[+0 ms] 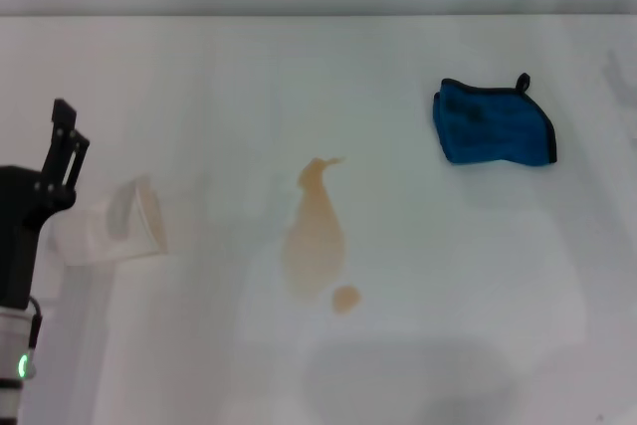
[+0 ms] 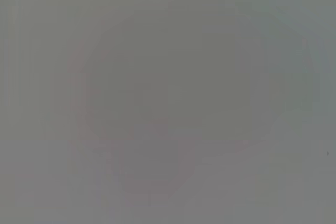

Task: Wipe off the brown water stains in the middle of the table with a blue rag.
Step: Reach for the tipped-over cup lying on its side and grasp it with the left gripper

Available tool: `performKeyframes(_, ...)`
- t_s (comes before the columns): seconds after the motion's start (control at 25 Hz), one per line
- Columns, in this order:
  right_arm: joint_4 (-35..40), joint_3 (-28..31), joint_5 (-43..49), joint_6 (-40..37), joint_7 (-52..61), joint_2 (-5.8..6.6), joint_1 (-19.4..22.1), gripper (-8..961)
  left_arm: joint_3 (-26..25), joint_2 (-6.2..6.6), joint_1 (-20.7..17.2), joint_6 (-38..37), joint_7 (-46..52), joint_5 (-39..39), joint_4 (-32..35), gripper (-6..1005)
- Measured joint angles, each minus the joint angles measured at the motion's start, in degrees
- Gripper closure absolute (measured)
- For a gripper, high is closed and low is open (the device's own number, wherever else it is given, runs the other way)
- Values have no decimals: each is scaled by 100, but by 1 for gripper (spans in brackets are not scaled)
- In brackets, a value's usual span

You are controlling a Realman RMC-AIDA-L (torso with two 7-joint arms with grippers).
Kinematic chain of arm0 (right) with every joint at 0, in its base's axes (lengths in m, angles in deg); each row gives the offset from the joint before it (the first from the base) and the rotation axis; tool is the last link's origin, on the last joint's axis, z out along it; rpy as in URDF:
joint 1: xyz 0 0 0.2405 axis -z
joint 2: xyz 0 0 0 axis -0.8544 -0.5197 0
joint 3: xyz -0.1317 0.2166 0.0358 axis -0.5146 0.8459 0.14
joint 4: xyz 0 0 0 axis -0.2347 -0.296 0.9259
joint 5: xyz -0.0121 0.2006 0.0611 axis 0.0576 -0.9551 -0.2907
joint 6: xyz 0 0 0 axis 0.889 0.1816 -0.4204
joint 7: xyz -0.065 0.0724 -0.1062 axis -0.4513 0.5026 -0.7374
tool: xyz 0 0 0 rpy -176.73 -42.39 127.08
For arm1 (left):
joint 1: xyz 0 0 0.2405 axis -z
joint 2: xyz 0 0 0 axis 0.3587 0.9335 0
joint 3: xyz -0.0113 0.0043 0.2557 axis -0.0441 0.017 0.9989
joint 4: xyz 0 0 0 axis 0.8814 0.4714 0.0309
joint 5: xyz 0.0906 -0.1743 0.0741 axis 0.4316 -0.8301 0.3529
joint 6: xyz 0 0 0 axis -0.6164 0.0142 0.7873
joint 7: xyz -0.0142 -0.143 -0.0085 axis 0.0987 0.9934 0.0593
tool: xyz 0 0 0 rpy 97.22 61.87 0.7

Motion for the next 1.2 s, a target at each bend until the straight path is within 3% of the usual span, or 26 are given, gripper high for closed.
performKeyframes(0.2,13,0,0,6,0,7,10,169,-44,147,248,-145,0,14,212,137)
performKeyframes(0.36,14,0,0,11,2,9,8,169,-279,539,640,-969,0,-20,781,137)
performKeyframes(0.52,14,0,1,14,4,-3,9,169,-655,795,816,-1623,0,21,1282,137)
performKeyframes(0.76,14,-1,2,12,7,-11,31,170,-1758,1365,932,-3553,0,303,2552,138)
performKeyframes(0.84,14,0,2,7,8,-12,40,170,-1868,1402,930,-3772,0,376,2661,138)
performKeyframes(0.88,14,0,2,5,8,-11,43,170,-2445,1506,891,-4723,-2,648,3096,138)
performKeyframes(0.92,14,0,2,5,8,-7,47,170,-3137,1526,824,-5859,-9,828,3482,138)
performKeyframes(0.96,14,0,2,5,9,-4,50,170,-3256,1525,807,-6130,-12,864,3549,138)
performKeyframes(1.04,14,0,1,11,9,1,48,170,-4180,1460,745,-7616,-39,1006,3919,137)
performKeyframes(1.16,-2,-1,2,13,8,2,21,170,-5571,1168,725,-9991,-297,1198,4252,137)
performKeyframes(1.2,-8,-1,2,14,8,3,14,170,-5888,1073,739,-10470,-452,1222,4304,138)
